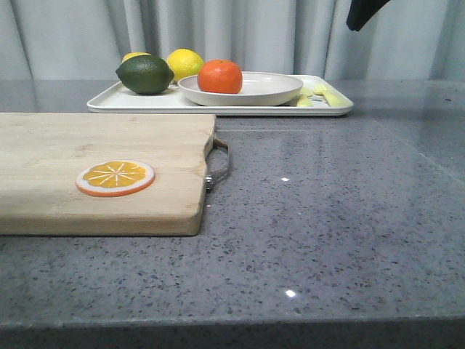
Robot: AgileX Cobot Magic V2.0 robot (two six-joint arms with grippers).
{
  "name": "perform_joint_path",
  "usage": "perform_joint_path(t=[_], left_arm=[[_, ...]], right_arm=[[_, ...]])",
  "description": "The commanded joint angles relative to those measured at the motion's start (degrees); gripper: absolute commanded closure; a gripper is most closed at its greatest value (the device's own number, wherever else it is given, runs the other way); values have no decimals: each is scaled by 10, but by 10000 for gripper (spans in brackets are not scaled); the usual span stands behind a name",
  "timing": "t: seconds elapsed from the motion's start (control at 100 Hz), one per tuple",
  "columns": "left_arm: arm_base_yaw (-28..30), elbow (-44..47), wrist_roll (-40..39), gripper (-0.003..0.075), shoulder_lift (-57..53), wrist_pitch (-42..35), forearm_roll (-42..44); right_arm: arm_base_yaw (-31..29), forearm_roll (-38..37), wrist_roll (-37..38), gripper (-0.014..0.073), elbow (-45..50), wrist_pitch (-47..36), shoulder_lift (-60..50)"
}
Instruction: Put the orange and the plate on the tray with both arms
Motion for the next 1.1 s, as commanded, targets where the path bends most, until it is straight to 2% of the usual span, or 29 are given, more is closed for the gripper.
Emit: perform_joint_path(t=[0.0, 0.33, 0.55, 1.09], left_arm=[[1, -14, 1, 739, -2, -44, 0], [1, -14, 1, 739, -3, -61, 11], [1, -9, 1, 739, -13, -72, 11], [1, 109, 1, 739, -173, -91, 11]], right_arm=[[7, 2, -9, 659, 47, -74, -88], [16, -2, -11, 659, 351, -256, -310], [16, -2, -35, 659, 512, -354, -445], [16, -2, -52, 659, 752, -430, -728]])
